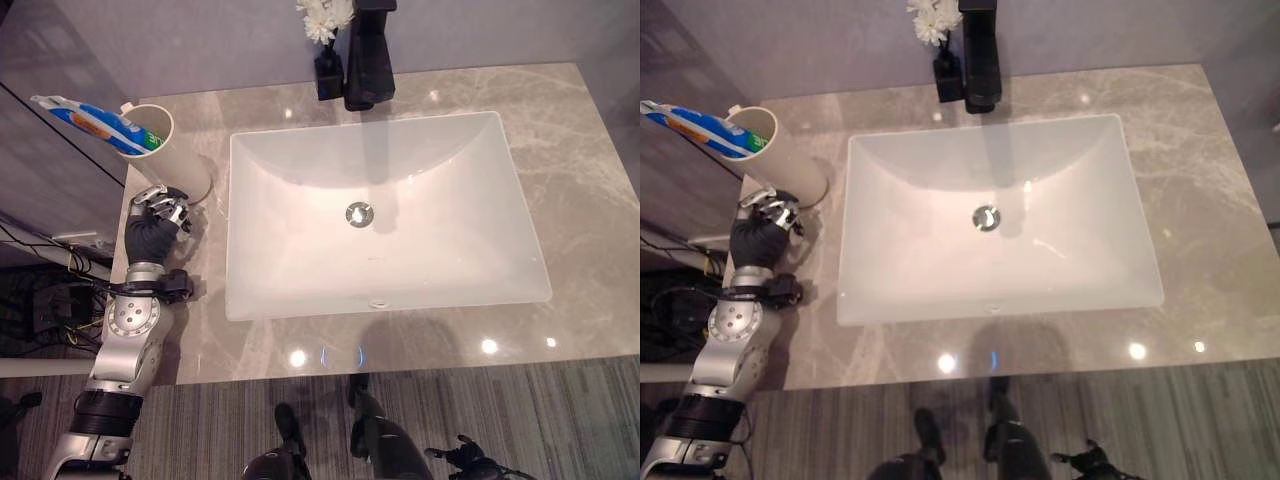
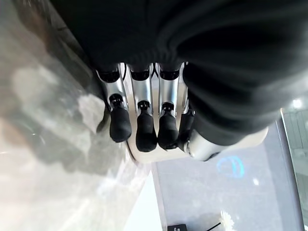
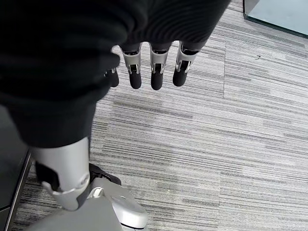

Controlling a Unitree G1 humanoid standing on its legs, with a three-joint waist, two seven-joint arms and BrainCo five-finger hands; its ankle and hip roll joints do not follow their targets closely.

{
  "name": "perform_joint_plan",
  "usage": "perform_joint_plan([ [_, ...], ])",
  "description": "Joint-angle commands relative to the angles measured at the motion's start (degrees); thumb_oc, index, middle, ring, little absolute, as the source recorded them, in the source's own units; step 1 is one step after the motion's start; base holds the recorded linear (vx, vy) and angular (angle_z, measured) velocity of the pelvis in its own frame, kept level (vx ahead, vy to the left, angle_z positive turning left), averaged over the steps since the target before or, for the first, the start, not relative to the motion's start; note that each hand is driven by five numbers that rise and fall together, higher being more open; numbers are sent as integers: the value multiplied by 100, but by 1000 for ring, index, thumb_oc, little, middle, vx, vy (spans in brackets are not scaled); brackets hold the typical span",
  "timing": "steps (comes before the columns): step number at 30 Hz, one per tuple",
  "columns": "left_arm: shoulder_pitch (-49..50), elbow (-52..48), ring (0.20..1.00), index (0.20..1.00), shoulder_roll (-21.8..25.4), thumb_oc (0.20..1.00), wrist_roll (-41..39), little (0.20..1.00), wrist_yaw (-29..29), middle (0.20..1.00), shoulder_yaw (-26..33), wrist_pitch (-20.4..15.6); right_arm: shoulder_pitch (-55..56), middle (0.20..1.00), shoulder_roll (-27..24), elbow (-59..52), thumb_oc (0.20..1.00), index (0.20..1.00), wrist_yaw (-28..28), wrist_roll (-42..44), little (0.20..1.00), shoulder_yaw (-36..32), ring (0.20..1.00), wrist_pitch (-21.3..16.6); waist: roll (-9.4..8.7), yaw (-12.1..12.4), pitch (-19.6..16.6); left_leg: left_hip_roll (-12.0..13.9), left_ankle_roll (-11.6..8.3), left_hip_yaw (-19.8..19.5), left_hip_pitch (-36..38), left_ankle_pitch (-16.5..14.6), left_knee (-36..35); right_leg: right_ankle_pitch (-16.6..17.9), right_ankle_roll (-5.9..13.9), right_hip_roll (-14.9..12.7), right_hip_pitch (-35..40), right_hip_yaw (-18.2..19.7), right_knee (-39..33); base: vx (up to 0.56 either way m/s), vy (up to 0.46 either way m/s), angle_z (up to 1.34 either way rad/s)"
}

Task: Put brush and paste in cup on sink, flatten towel.

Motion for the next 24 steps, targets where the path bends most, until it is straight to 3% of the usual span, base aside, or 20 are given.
perform_joint_plan([
  [1,-79,228,200,200,235,200,-179,200,-95,200,131,53,-104,1000,-61,85,1000,1000,-18,-34,1000,58,1000,107,64,1,272,462,-440,-347,-103,461,20,-448,456,-192,631,135,2,0,0,0],
  [11,-428,492,200,200,405,200,-388,200,11,200,105,55,-117,1000,-69,101,1000,1000,20,-65,1000,126,1000,154,93,-14,248,460,-426,-336,-118,453,20,-436,458,-180,608,146,2,9,2,0],
  [12,-534,577,200,200,417,200,-386,200,50,200,74,59,-107,1000,-77,113,1000,1000,10,-82,1000,154,1000,155,122,-18,213,479,-471,-414,-63,316,20,-550,516,-155,661,197,2,0,0,0],
  [14,-738,778,200,200,440,200,-365,200,131,200,19,54,-101,1000,-75,106,1000,1000,-9,-96,1000,172,1000,160,78,-55,235,475,-432,-347,-138,455,20,-434,460,-167,591,151,2,0,0,0],
  [16,-931,953,200,200,518,200,-297,200,211,200,-34,58,-89,1000,-83,85,1000,1000,-25,-82,1000,177,1000,149,87,-78,187,503,-482,-418,-98,323,20,-541,527,-139,625,206,2,47,3,-1],
  [17,-1043,1043,200,200,553,200,-276,200,245,200,-73,53,-88,1000,-72,73,1000,1000,-32,-75,1000,182,1000,142,38,-98,218,494,-440,-338,-163,461,20,-418,472,-155,557,163,2,0,0,0],
  [18,-1103,1079,200,200,573,200,-265,200,261,200,-93,49,-76,1000,-68,79,1000,1000,-33,-73,1000,191,1000,145,59,-94,185,514,-486,-411,-111,327,20,-530,533,-133,605,214,2,0,0,0],
  [24,-1550,1449,200,200,660,200,-333,200,395,200,-273,38,-90,1000,-74,75,1000,1000,-70,-54,1000,250,1000,144,-2,-140,188,525,-488,-373,-111,324,20,-507,548,-108,581,256,2,15,2,0],
])
